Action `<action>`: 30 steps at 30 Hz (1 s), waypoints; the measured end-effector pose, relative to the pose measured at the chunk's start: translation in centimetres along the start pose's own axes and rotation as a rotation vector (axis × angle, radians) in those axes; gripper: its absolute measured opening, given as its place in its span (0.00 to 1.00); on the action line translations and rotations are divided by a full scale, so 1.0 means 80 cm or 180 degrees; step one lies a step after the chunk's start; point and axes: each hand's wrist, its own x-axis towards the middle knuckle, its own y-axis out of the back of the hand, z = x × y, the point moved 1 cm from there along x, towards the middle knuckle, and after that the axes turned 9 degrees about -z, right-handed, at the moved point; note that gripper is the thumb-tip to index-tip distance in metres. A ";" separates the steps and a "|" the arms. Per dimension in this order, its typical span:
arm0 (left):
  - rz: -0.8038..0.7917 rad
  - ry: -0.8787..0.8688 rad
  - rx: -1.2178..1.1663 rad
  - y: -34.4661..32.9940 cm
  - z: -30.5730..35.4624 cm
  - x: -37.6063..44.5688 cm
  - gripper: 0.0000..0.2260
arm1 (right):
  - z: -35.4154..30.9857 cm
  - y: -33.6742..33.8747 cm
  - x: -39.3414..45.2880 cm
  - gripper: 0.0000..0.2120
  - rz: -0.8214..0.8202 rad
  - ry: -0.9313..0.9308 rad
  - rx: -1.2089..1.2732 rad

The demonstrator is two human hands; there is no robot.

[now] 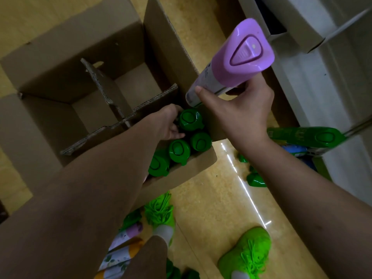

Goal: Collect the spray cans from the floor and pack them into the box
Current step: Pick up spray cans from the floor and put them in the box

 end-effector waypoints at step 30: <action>0.1781 -0.1314 -0.0862 0.261 -0.195 -0.126 0.25 | -0.101 -0.216 -0.191 0.25 -0.2395 0.0407 0.0102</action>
